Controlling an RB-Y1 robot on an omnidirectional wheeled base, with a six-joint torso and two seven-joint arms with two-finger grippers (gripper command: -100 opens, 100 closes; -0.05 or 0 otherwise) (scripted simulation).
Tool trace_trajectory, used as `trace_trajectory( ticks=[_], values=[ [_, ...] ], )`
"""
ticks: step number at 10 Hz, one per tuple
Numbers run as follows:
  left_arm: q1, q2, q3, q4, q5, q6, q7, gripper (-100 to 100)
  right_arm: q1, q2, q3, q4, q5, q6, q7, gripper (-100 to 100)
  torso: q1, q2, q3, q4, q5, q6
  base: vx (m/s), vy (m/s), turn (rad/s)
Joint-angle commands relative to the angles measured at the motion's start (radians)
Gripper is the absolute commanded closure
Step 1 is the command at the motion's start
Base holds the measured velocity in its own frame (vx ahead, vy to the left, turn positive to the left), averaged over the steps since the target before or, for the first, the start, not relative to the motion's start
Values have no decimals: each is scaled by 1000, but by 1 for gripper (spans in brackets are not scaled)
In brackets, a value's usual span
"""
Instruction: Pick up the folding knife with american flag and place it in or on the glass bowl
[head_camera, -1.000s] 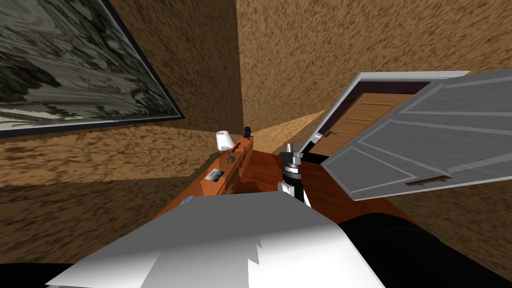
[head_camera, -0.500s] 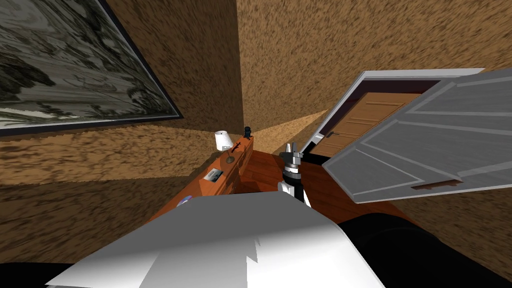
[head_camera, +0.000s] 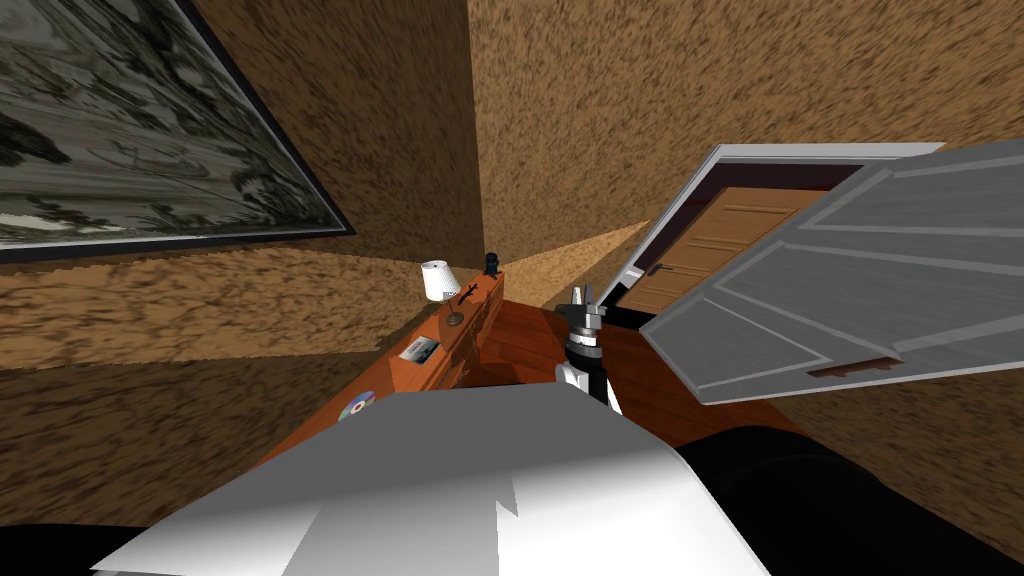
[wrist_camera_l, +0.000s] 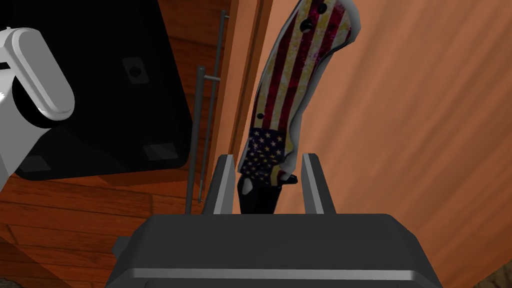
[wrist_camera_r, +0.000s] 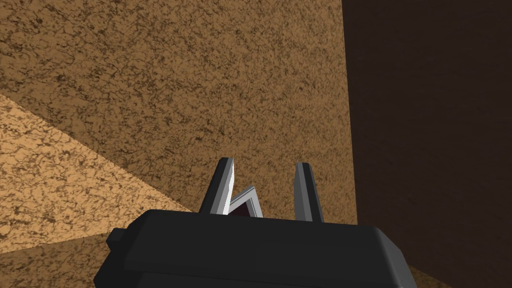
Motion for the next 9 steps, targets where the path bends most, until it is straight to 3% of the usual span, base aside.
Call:
trace_trajectory(
  ticks=[1, 5, 6, 7, 9],
  values=[
    [-8, 32, 12, 15, 21, -17, -13, 100, 0, 0, 0, 0, 0, 0, 0, 0, 0, 0, 0, 0, 0, 0, -22, -96, -7],
    [-2, 111, 42, 19, 67, -51, -15, 100, 0, 0, 0, 0, 0, 0, 0, 0, 0, 0, 0, 0, 0, 0, -17, -94, -16],
    [-2, 111, 42, 19, 67, -51, -15, 100, 0, 0, 0, 0, 0, 0, 0, 0, 1, 0, 0, 0, 0, 0, -15, -48, 1],
    [0, 146, 58, 21, 85, -68, -13, 100, 0, 0, 0, 0, 0, 0, 0, 0, 2, 0, 0, 0, 1, -1, -30, -62, -13],
    [2, 162, 66, 22, 93, -76, -11, 100, 0, 0, 0, 0, 0, 0, 0, 0, 2, 2, 1, 1, 0, 0, -45, -47, -13]
  ],
)
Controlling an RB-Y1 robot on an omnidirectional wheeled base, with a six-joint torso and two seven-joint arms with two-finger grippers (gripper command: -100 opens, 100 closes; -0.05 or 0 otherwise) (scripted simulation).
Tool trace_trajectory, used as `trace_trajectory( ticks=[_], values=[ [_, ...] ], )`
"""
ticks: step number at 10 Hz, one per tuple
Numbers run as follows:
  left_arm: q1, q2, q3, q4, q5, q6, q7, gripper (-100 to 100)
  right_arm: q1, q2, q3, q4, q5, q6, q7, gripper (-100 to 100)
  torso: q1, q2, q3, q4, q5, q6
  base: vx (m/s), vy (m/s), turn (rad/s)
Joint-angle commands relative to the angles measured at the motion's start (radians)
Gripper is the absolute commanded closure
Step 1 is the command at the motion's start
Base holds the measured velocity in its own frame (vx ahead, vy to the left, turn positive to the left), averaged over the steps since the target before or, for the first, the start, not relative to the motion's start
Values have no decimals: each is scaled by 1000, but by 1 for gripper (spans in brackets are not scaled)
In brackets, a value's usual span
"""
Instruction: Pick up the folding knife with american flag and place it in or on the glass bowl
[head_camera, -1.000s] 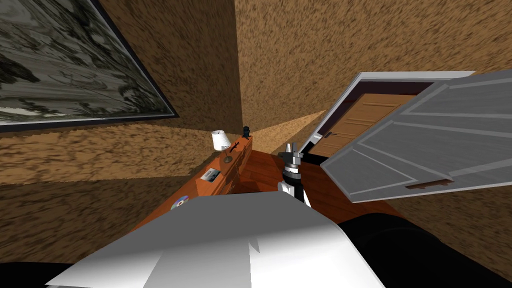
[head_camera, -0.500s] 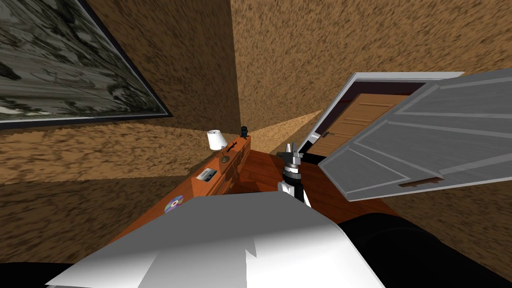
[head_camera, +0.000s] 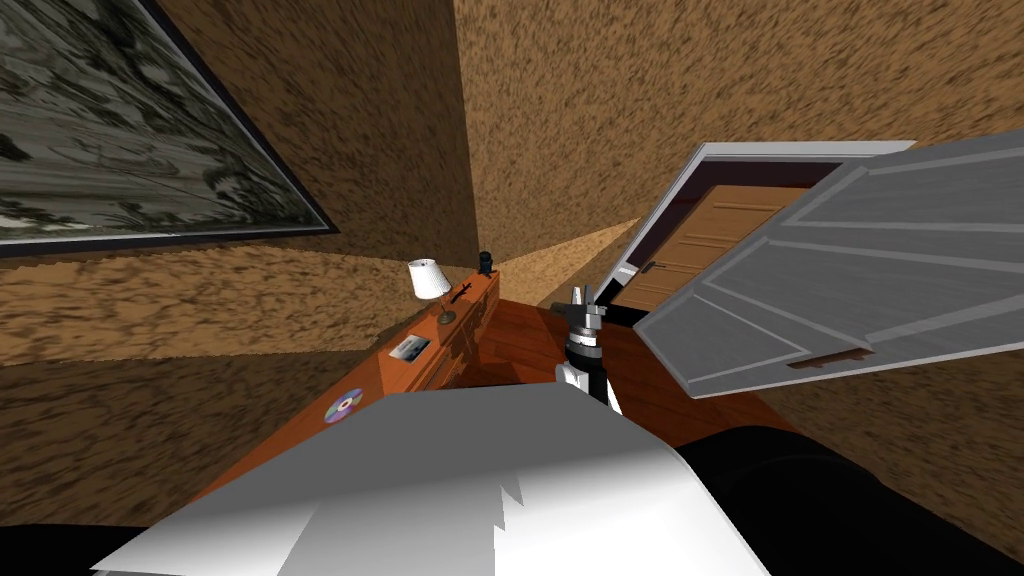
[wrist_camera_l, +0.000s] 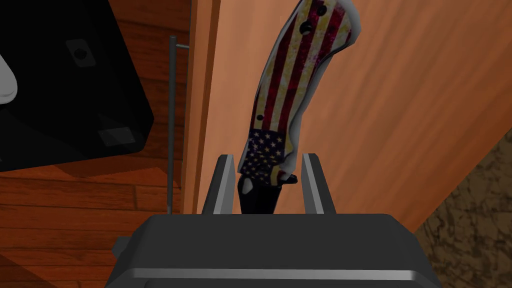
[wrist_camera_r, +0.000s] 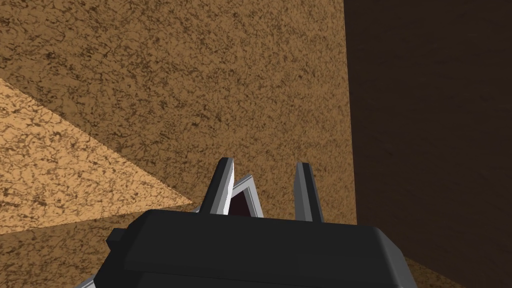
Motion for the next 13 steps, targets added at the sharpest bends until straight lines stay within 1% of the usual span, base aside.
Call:
trace_trajectory(
  ticks=[1, 3, 4, 6, 7, 9, 10, 11, 12, 13],
  values=[
    [14, 33, 16, -15, 12, -13, 16, 100, 0, 0, 0, 0, 0, 0, 0, 0, 0, 0, 0, 0, 0, 0, -57, -33, -7],
    [22, 85, 49, -17, 27, -48, 30, 100, 0, 0, 0, 0, 0, 0, 0, 0, 1, 2, 1, 0, -1, 0, -91, -22, -19],
    [22, 85, 49, -17, 27, -48, 30, 100, 0, 0, 0, 0, 0, 0, 0, 0, 1, 3, 2, 1, -1, 0, -71, -1, -15],
    [32, 132, 78, -27, 33, -84, 47, 100, 0, 0, 0, 0, 0, 0, 0, 0, 3, 2, 1, 0, 1, 0, -77, 6, -3],
    [35, 143, 85, -30, 32, -94, 52, 100, 0, 0, 0, 0, 0, 0, 0, 0, 4, 3, 2, 1, 0, 0, -101, 25, -14],
    [56, 172, 111, -53, 24, -140, 79, 100, 0, 0, 0, 0, 0, 0, 0, 0, 8, 6, 3, 1, 2, 0, -141, 99, -25],
    [64, 176, 117, -61, 20, -153, 88, 100, 0, 0, 0, 0, 0, 0, 0, 0, 12, 7, 4, 1, 3, 0, -144, 155, -39],
    [80, 178, 127, -78, 11, -181, 107, 100, 0, 0, 0, 0, 0, 0, 0, 0, 15, 8, 4, 1, 4, -1, -163, 222, -37],
    [80, 178, 127, -78, 11, -181, 107, 100, 0, 0, 0, 0, 0, 0, 0, 0, 20, 9, 5, 1, 5, -1, -127, 166, -30],
    [98, 174, 135, -97, 0, -211, 128, 100, 0, 0, 0, 0, 0, 0, 0, 0, 18, 8, 4, 1, 6, -1, -145, 163, -41]
  ],
)
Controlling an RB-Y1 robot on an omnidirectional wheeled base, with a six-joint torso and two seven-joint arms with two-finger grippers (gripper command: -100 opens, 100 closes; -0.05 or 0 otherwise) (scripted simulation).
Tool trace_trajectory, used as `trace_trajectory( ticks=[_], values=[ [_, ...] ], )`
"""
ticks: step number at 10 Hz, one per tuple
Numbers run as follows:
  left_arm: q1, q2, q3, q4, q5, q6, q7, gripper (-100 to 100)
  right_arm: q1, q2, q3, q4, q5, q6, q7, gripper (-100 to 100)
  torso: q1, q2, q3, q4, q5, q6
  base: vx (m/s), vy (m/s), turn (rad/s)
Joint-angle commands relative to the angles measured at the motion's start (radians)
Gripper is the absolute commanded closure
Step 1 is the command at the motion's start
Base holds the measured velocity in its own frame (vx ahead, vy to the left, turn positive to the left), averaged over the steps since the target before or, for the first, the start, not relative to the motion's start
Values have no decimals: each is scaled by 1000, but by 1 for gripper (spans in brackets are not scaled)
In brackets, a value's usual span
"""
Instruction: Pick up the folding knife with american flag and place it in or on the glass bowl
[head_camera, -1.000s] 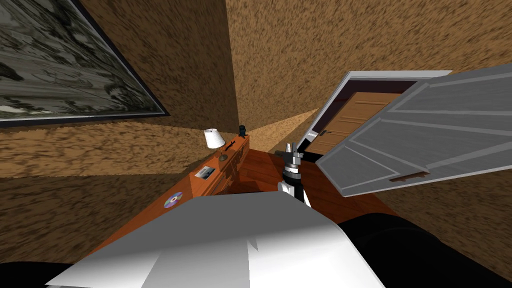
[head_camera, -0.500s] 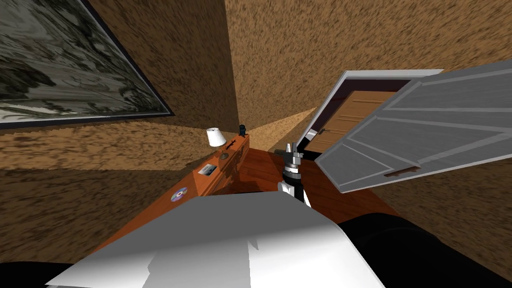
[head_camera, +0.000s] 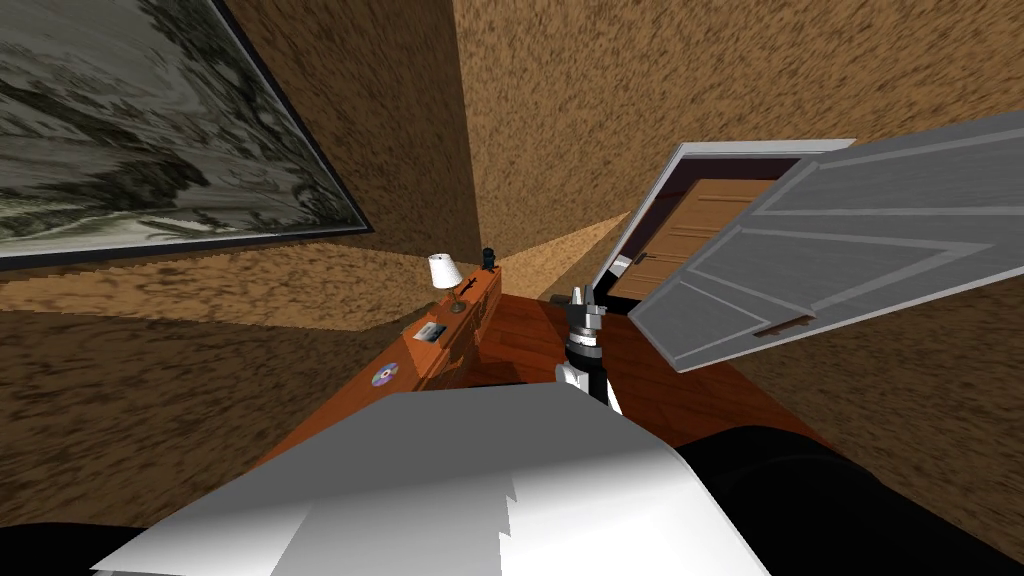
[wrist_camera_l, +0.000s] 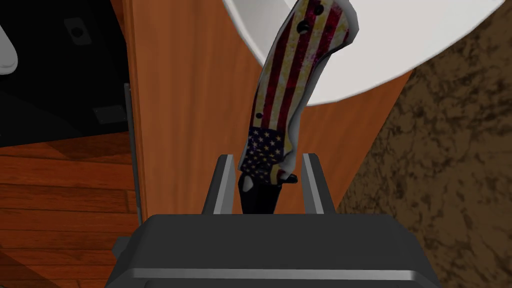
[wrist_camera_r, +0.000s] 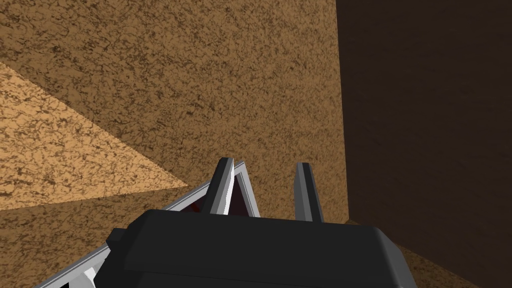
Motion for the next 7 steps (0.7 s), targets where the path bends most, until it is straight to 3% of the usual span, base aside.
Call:
trace_trajectory(
  ticks=[1, 6, 7],
  values=[
    [23, -2, 6, -28, -5, -11, 21, 100, 0, 0, 0, 0, 0, 0, 0, 0, 0, 0, 0, 0, 0, 0, -95, 151, -30],
    [72, -29, 23, -77, -30, -84, 75, 100, 0, 0, 0, 0, 0, 0, 0, 0, 0, -4, -2, -1, 1, 0, -104, 173, -38],
    [67, -24, 20, -77, -28, -71, 72, 100, 0, 0, 0, 0, 0, 0, 0, 0, 4, -3, -2, -1, 2, 0, -61, 109, -14]
  ],
)
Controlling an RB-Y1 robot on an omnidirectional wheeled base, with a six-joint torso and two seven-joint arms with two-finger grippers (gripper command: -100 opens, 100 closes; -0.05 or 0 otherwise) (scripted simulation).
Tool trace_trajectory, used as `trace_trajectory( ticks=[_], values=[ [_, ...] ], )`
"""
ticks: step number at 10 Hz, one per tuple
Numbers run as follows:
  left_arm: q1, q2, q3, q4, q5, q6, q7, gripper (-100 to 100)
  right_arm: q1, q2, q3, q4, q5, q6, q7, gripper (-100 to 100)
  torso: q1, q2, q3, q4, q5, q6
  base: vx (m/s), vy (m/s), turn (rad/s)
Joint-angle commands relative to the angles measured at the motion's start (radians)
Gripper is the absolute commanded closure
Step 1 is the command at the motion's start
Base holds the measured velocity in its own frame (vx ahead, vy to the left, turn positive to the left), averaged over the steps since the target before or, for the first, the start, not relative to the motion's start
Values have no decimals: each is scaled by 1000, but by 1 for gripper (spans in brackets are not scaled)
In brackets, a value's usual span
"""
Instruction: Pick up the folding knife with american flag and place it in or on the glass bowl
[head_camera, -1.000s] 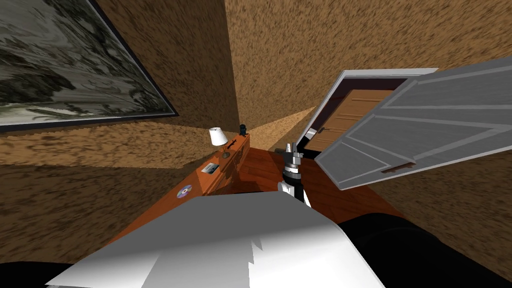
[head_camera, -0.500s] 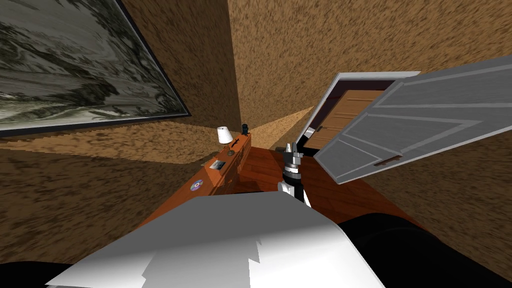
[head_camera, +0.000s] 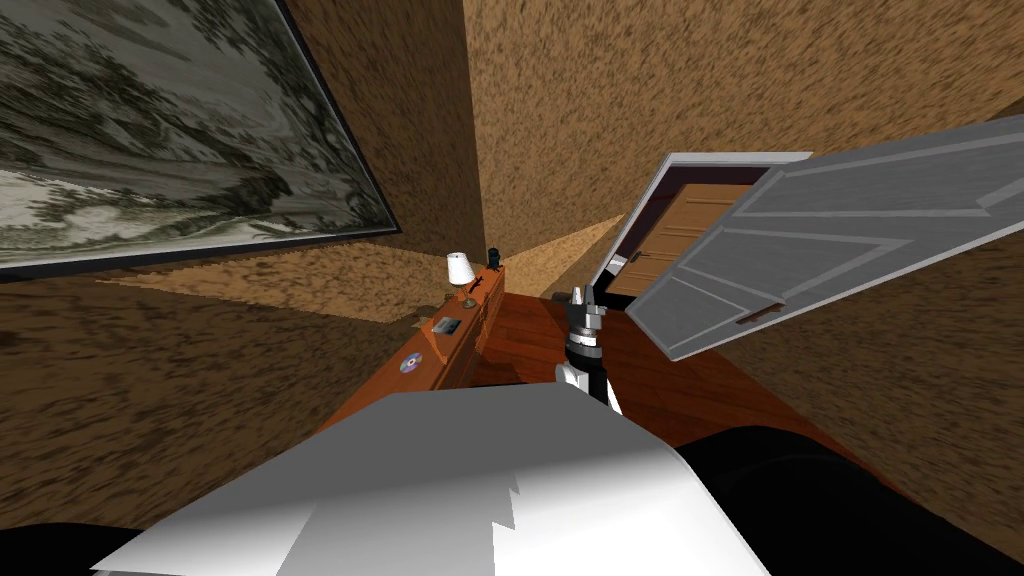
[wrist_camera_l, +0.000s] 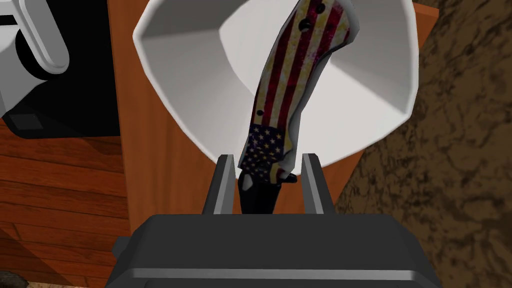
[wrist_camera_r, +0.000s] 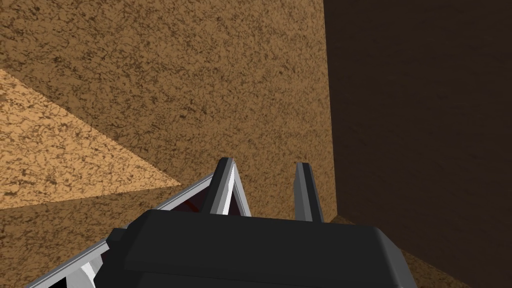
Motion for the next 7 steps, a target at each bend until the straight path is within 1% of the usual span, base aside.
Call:
trace_trajectory(
  ticks=[1, 2, 5, 6, 7],
  values=[
    [0, 0, 0, 0, 0, 0, 0, -100, 0, 0, 0, 0, 0, 0, 0, 0, 0, 0, 0, 0, 0, 0, -12, 19, 1],
    [0, 0, 0, 0, 0, 0, 0, -100, 0, 0, 0, 0, 0, 0, 0, 0, -5, -3, -2, -1, -1, 0, -6, 8, -1],
    [0, 0, 0, 0, 0, 0, 0, -100, 0, 0, 0, 0, 0, 0, 0, 0, -9, -6, -3, -1, -2, 0, 0, 0, 0],
    [0, 0, 0, 0, 0, 0, 0, 0, 0, 0, 0, 0, 0, 0, 0, 0, -9, -6, -3, -1, -2, 0, 0, 0, 0],
    [-25, 45, -50, 12, 50, 10, -44, -100, 0, 0, 0, 0, 0, 0, 0, 0, -9, -6, -4, -1, -2, 0, -49, -13, -181]
  ],
)
